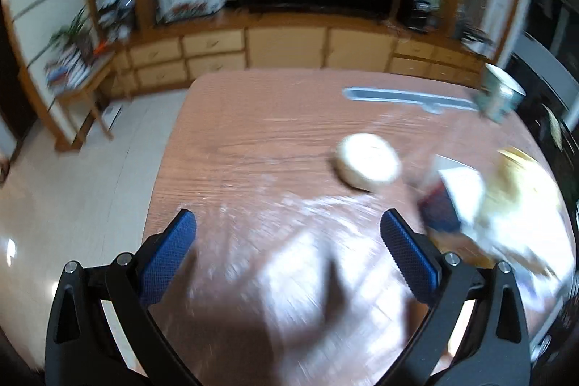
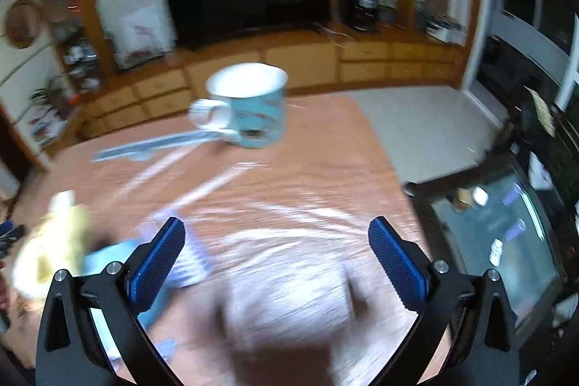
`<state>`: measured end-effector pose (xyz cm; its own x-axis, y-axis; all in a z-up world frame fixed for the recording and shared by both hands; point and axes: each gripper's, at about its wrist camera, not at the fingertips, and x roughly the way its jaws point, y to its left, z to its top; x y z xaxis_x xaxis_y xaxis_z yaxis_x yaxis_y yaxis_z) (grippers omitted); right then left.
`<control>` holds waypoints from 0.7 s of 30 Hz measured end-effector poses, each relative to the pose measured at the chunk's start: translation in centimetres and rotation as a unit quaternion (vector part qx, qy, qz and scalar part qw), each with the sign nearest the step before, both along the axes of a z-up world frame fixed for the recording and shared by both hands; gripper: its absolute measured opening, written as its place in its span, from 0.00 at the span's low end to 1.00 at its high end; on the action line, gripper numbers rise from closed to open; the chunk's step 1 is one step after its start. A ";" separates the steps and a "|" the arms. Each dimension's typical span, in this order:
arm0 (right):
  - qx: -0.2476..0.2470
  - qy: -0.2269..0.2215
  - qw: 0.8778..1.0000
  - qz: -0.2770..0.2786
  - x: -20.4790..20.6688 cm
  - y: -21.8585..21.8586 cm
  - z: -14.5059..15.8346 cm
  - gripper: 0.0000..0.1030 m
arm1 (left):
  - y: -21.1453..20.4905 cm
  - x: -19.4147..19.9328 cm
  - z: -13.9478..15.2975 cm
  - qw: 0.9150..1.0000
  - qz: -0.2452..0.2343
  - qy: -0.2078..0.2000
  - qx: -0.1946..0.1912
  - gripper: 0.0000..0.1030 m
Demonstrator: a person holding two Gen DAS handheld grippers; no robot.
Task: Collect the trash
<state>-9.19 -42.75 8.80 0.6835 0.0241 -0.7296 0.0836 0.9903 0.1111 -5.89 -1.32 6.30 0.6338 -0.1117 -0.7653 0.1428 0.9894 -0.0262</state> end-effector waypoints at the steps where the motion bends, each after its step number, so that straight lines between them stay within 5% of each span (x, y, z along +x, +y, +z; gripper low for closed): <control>1: 0.003 -0.002 1.000 0.018 -0.6 1.2 0.5 0.96 | -0.7 -1.0 0.4 1.000 -0.015 0.000 -0.002 0.99; 8: -0.006 0.007 0.992 0.126 -4.2 11.4 0.9 0.96 | -6.3 -6.5 0.2 0.995 -0.101 0.009 -0.012 0.99; 12: -0.090 0.017 0.981 0.172 -6.0 16.6 -1.3 0.96 | -7.8 -7.3 -1.3 0.992 -0.122 0.015 0.003 0.99; 21: -0.156 0.039 0.975 0.154 -5.6 19.0 -4.7 0.90 | -8.3 -5.8 -3.2 0.992 -0.122 0.024 0.018 0.99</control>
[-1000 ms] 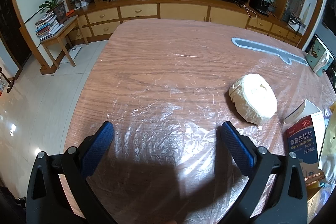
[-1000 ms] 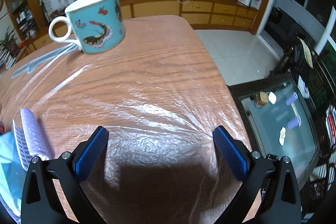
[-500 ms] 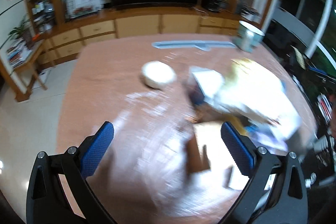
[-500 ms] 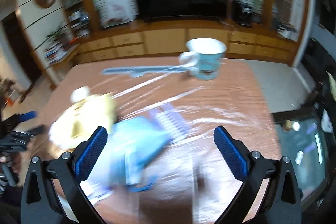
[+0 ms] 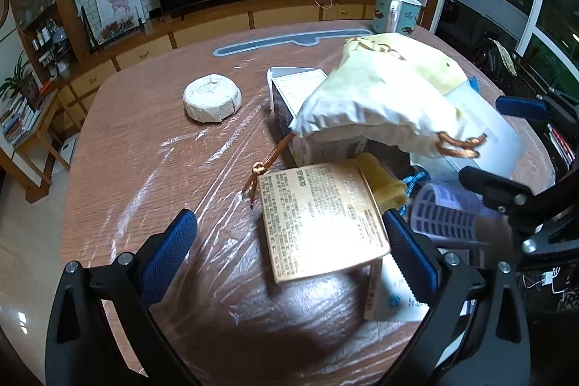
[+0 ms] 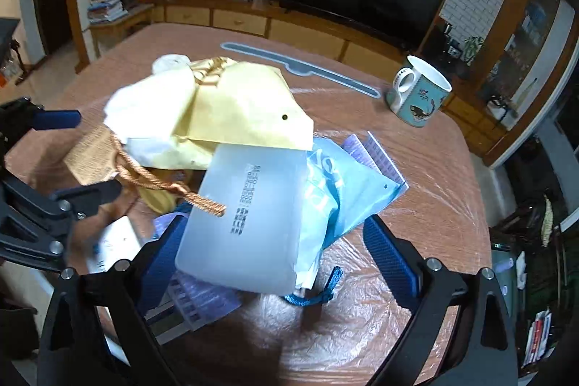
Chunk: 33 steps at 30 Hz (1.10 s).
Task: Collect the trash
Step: 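Grasp the frosted white box with the right tool while the left tool grasps the tan cardboard box, then carry both held boxes back over the trash bin below the table edge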
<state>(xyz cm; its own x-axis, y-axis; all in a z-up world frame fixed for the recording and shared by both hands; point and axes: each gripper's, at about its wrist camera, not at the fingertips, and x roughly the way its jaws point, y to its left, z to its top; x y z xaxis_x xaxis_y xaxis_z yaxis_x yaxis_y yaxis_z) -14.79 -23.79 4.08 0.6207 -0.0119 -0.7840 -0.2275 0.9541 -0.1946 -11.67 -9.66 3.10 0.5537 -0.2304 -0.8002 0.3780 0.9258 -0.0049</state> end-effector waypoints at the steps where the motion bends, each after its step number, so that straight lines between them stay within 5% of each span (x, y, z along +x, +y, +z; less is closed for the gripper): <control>1: -0.003 -0.001 1.000 -0.001 0.2 0.0 -0.2 0.90 | 0.0 0.1 -0.2 1.000 0.001 0.000 0.001 0.97; 6: -0.039 -0.006 0.999 0.000 1.0 0.9 -1.2 0.81 | 0.0 0.3 -1.1 1.000 -0.005 0.014 0.007 0.81; 10: -0.027 0.004 1.000 0.001 1.4 0.7 -1.5 0.58 | 0.1 0.4 -1.7 1.000 -0.009 0.026 0.006 0.57; 16: 0.020 0.016 1.000 0.000 0.6 -0.9 -0.7 0.53 | 1.8 -0.1 -1.2 0.999 -0.003 0.032 -0.009 0.57; 26: 0.175 0.037 0.983 -0.048 -1.4 -4.6 1.8 0.52 | 4.6 -1.3 1.5 0.998 -0.003 0.029 -0.061 0.57; 33: 0.192 0.023 0.980 -0.049 -4.0 -4.5 4.1 0.52 | 5.1 -2.6 3.4 0.995 -0.027 0.022 -0.091 0.57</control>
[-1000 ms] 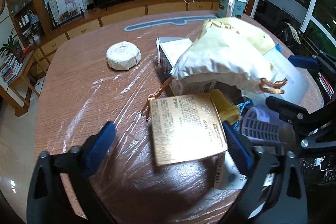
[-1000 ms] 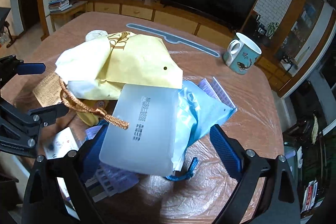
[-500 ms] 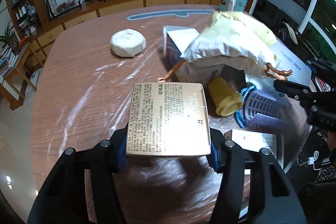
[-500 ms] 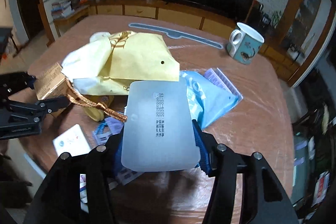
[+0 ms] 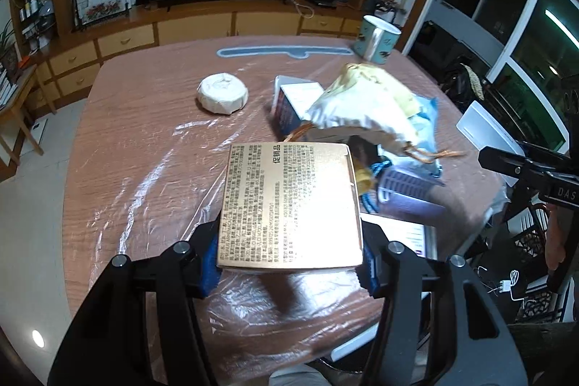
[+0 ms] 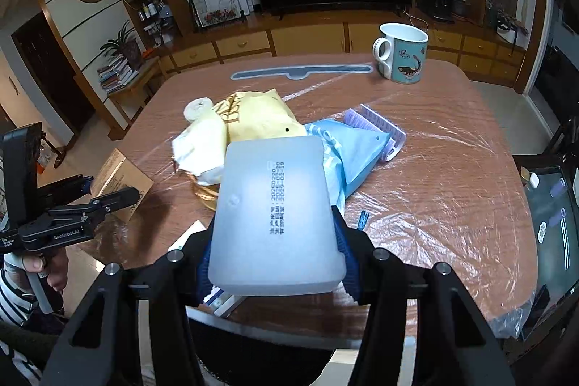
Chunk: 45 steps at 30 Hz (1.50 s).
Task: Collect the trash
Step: 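Carry both held boxes back over the trash bin below the table edge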
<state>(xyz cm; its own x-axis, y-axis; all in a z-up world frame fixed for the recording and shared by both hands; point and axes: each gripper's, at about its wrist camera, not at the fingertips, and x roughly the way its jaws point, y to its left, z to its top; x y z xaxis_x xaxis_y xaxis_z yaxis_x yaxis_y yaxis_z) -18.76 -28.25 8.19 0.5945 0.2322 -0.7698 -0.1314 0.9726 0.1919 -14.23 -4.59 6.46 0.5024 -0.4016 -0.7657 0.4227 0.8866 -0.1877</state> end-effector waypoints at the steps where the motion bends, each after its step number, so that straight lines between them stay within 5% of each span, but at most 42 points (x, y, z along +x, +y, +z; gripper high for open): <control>1: 0.001 0.000 1.000 0.000 -0.3 0.2 0.2 0.52 | 0.0 -0.2 0.2 1.000 -0.003 -0.003 0.000 0.57; 8: 0.010 0.003 1.000 0.020 -2.7 1.6 0.2 0.52 | -0.9 -1.9 0.8 1.000 -0.021 -0.010 0.003 0.57; 27: 0.016 0.023 0.991 0.132 -6.6 0.2 -1.6 0.52 | -4.7 -8.5 0.2 0.999 0.025 0.001 0.036 0.57; 45: 0.011 0.066 0.981 0.184 -10.5 0.3 -5.0 0.52 | -7.9 -13.7 -2.7 0.997 -0.021 0.034 0.060 0.57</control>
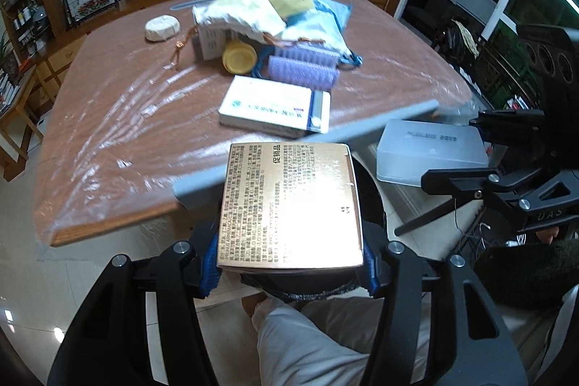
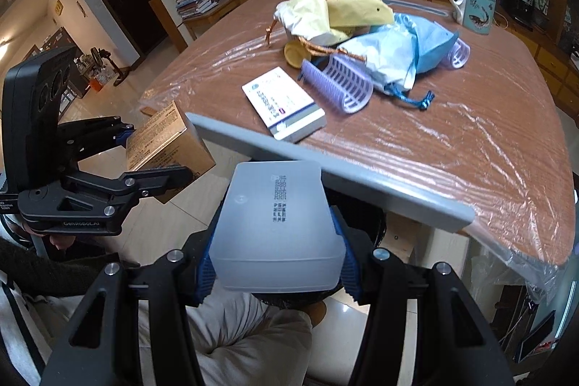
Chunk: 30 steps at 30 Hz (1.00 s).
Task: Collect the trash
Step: 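Carry both held boxes back over the trash bin below the table edge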
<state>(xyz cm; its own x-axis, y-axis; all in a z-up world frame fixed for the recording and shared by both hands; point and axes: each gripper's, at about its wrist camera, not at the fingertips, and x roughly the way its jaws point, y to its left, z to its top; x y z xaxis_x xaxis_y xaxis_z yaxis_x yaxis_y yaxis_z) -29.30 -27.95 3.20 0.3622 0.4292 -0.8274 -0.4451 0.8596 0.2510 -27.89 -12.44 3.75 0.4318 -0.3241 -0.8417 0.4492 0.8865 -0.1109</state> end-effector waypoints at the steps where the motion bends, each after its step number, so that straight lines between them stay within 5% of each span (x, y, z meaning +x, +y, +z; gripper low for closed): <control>1: -0.001 0.003 1.000 0.000 -0.1 0.0 -0.3 0.52 | -0.1 -0.1 -0.3 1.000 -0.002 0.002 0.001 0.57; 30: -0.053 0.090 0.995 0.001 0.6 1.1 -9.0 0.52 | -1.1 -0.2 -8.5 0.996 -0.017 0.071 0.057 0.57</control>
